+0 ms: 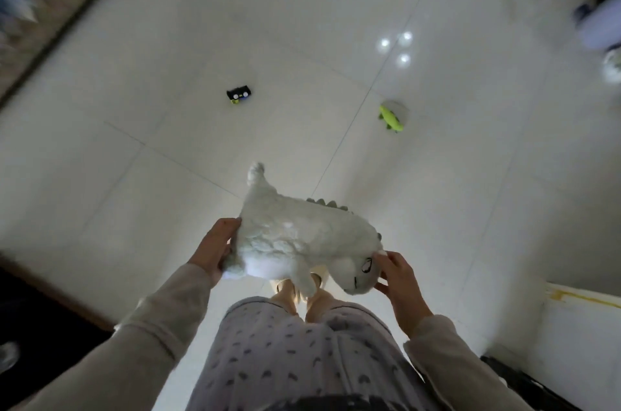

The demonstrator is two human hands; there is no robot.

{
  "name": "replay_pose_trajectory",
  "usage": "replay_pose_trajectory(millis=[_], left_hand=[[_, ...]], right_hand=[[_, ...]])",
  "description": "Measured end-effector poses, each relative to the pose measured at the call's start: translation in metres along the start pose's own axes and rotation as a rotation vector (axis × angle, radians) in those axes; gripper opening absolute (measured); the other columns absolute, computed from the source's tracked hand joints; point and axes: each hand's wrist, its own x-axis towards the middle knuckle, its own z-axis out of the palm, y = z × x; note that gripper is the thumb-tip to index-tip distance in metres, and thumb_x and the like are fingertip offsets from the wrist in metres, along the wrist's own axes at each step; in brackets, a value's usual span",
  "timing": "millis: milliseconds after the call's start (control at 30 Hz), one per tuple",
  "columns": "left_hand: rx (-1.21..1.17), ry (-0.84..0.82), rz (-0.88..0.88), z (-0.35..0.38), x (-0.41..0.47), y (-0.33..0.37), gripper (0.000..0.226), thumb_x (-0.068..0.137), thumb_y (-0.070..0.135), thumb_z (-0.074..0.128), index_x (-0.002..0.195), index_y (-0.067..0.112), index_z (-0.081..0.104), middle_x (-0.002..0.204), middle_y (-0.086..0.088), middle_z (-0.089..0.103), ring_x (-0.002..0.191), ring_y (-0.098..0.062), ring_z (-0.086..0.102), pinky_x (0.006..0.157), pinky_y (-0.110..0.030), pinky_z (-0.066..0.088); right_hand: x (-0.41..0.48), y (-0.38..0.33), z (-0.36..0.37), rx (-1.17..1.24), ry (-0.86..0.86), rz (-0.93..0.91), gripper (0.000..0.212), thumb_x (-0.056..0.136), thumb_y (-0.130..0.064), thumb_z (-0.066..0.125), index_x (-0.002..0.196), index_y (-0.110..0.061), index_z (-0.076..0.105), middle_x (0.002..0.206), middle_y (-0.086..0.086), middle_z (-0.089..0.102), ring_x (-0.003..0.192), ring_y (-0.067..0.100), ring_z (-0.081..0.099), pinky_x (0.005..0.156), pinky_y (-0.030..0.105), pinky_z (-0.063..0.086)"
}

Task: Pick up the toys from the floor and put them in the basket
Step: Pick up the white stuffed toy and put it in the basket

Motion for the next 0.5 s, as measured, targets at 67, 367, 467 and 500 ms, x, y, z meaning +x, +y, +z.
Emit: replay_pose_trajectory(millis=[67, 367, 467, 500], left_hand=[[0.016, -0.01, 0.053, 0.01, -0.011, 0.004, 0.031, 0.087, 0.042, 0.051, 0.104, 0.016, 0.055, 0.089, -0.014, 0.055, 0.065, -0.026, 0.052, 0.054, -0.028, 0.045], [-0.103, -0.014, 0.078, 0.051, -0.02, -0.004, 0.03, 0.09, 0.035, 0.048, 0.105, 0.01, 0.052, 0.076, -0.012, 0.047, 0.044, -0.022, 0.046, 0.036, -0.022, 0.038], [-0.178, 0.038, 0.076, 0.054, -0.019, 0.005, 0.024, 0.086, 0.035, 0.051, 0.085, 0.012, 0.052, 0.058, -0.005, 0.05, 0.038, -0.019, 0.048, 0.038, -0.022, 0.039], [-0.193, 0.058, 0.071, 0.053, -0.017, 0.009, 0.024, 0.085, 0.036, 0.052, 0.079, 0.013, 0.052, 0.054, -0.003, 0.05, 0.044, -0.021, 0.046, 0.044, -0.025, 0.039]], right_hand=[[-0.004, -0.008, -0.009, 0.032, 0.004, -0.025, 0.027, 0.092, -0.023, 0.054, 0.111, -0.004, 0.057, 0.116, 0.015, 0.06, 0.11, 0.031, 0.058, 0.079, 0.038, 0.055], [0.023, -0.059, -0.027, -0.006, 0.039, -0.083, 0.026, 0.085, -0.015, 0.061, 0.11, -0.007, 0.059, 0.115, 0.012, 0.061, 0.103, 0.028, 0.056, 0.093, 0.047, 0.047], [0.037, -0.079, -0.017, -0.046, 0.002, -0.12, 0.024, 0.087, -0.016, 0.059, 0.109, -0.007, 0.059, 0.113, 0.012, 0.062, 0.093, 0.022, 0.057, 0.08, 0.035, 0.047], [0.042, -0.087, -0.013, -0.055, -0.016, -0.128, 0.023, 0.087, -0.017, 0.059, 0.108, -0.007, 0.059, 0.112, 0.012, 0.063, 0.093, 0.022, 0.058, 0.08, 0.035, 0.048]])
